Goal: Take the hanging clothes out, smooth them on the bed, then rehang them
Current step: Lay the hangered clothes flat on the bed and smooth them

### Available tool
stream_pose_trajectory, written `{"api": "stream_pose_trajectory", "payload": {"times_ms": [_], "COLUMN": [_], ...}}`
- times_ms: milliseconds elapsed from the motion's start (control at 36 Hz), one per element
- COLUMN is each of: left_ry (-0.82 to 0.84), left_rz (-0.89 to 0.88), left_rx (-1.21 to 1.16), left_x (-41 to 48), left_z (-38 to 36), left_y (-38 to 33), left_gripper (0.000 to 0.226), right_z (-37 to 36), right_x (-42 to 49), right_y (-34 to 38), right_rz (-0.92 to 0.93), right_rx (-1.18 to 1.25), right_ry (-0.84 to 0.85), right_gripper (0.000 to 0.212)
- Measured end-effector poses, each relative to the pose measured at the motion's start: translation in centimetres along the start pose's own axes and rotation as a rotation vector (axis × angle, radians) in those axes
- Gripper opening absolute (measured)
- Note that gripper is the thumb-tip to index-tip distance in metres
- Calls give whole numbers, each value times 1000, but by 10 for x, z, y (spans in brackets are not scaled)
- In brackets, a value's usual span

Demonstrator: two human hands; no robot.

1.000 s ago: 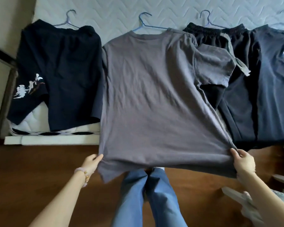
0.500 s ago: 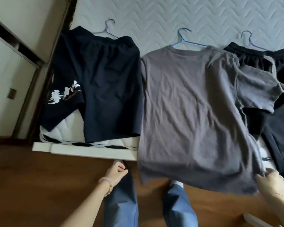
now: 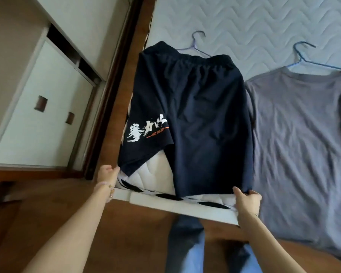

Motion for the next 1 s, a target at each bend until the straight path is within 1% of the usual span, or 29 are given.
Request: {"api": "stream_pose_trajectory", "payload": {"times_ms": [28,83,139,167,222,278,333,361,444,528,556,611,722,778,861,917,1000], "left_ry": [25,64,94,103,116,158,173,163,98,49,34,33,131,160,148,81,5], "left_rz": [-4,-50,-123,-166,-279,-445,-587,-623,-674,-806,-842,-898,-1019,-998,-830,-715,-578], "left_rx": [-8,-43,-60,-37,109,374,580,641,726,822,844,839,757,626,433,382,370], "left_x": [7,19,25,28,29,29,31,32,35,32,31,29,18,11,2,1,1], "left_z": [-1,-5,-14,-19,-29,-38,-48,-52,-55,-54,-53,-56,-80,-97,-124,-135,-141], "left_y": [-2,-9,-20,-25,-35,-43,-48,-48,-49,-51,-52,-54,-76,-94,-117,-127,-133], "left_gripper": [52,53,52,56,68,80,85,84,69,42,37,38,62,69,70,65,46], "right_z": [1,7,12,13,14,12,10,9,8,12,14,18,21,21,20,20,20], "right_x": [-1,0,8,11,14,15,20,22,28,23,23,24,25,27,30,32,32], "right_y": [3,8,10,11,14,20,24,25,29,35,37,36,33,32,32,32,33], "right_rz": [-15,-23,19,51,109,124,131,129,143,183,199,216,262,274,278,276,304], "right_rx": [23,41,6,-14,-54,-84,-107,-115,-141,-148,-152,-144,-168,-181,-187,-184,-185], "right_ry": [-51,-95,-78,-56,-8,13,16,9,-45,-86,-88,-73,-15,-10,-2,13,37], "right_gripper": [58,69,74,74,68,60,47,40,21,17,17,15,15,17,20,19,15]}}
Point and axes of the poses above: each hand's wrist, its own x-axis towards the middle knuckle, its own z-axis out of the back of the hand, y = z × x, the point moved 2 cm from there along x, towards the middle knuckle, and after that the axes turned 13 degrees about -z, right-handed, at the moved point
